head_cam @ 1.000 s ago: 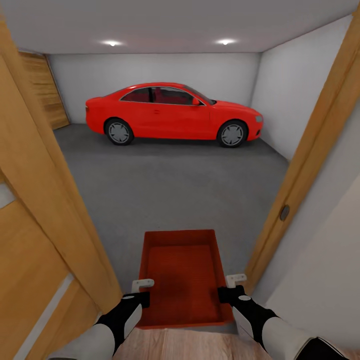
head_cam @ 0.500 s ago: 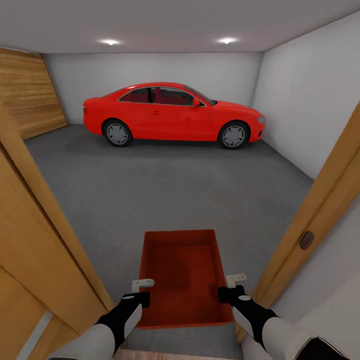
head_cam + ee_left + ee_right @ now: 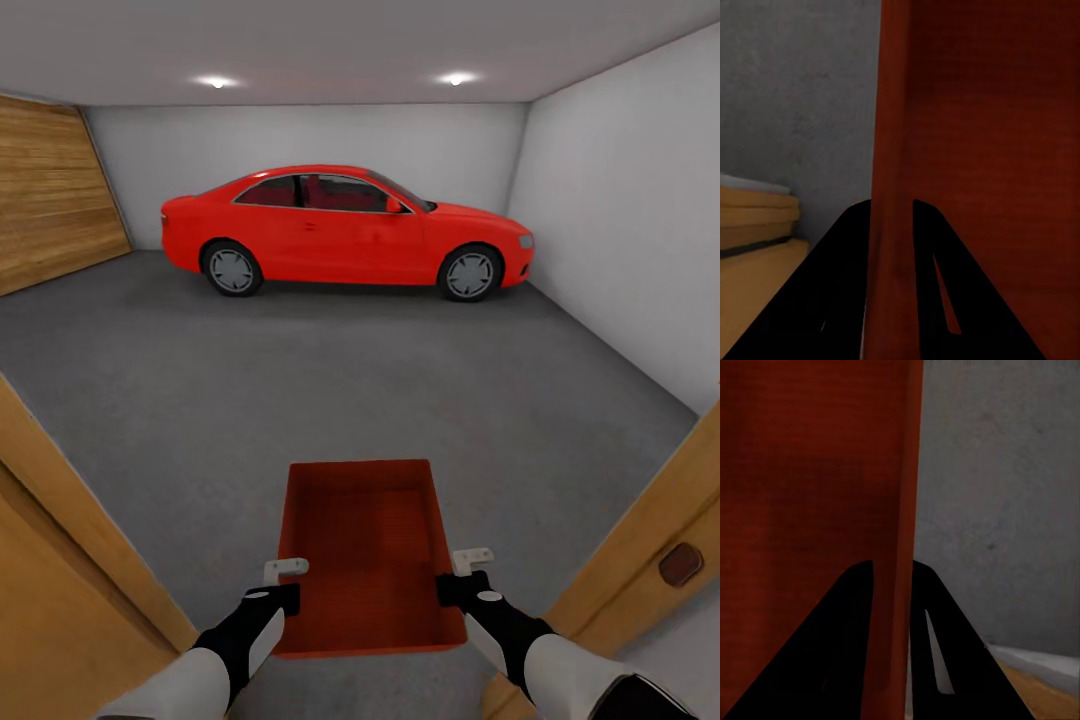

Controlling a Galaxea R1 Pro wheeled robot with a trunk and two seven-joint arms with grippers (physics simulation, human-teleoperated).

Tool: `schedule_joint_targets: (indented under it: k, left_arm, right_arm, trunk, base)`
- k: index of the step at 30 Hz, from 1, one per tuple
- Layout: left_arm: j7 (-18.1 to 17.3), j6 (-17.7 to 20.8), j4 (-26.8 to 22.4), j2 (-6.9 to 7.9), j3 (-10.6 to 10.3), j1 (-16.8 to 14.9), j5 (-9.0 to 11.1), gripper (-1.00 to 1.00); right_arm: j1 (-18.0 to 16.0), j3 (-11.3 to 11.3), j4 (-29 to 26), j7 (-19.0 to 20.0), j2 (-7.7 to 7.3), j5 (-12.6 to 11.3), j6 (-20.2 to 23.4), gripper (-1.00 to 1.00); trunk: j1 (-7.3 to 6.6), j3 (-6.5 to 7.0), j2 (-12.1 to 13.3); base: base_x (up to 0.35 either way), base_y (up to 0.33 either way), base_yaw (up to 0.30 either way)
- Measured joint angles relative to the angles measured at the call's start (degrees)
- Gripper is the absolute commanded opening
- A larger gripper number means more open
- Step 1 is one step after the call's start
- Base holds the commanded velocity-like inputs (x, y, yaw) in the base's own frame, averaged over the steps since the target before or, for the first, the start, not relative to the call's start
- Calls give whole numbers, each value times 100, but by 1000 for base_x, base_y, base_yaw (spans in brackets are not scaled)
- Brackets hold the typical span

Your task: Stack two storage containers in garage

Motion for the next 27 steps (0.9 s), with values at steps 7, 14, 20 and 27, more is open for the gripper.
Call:
schedule_joint_targets:
  k: [7, 14, 20, 27]
  left_arm:
    - [-1, 0, -2, 1, 0, 0, 0, -100]
    - [0, 0, -6, 0, -2, 0, 1, -100]
    - [-3, 0, -9, 3, 0, 0, -1, -100]
    - [-18, 0, -3, 13, -3, 1, 3, -100]
  right_arm:
    - [0, 2, -3, -2, 0, -2, 0, -100]
    - [0, 0, -8, -1, -2, 0, 0, -100]
    - [0, 0, -11, -8, 1, 1, 1, -100]
    - [-1, -6, 3, -20, 15, 10, -1, -100]
  trunk:
    - [0, 0, 0]
    - [0, 0, 0]
    - [0, 0, 0]
    - [0, 0, 0]
  base:
    - [322, 0, 0]
    - [322, 16, 0]
    - [322, 121, 0]
    - [322, 73, 0]
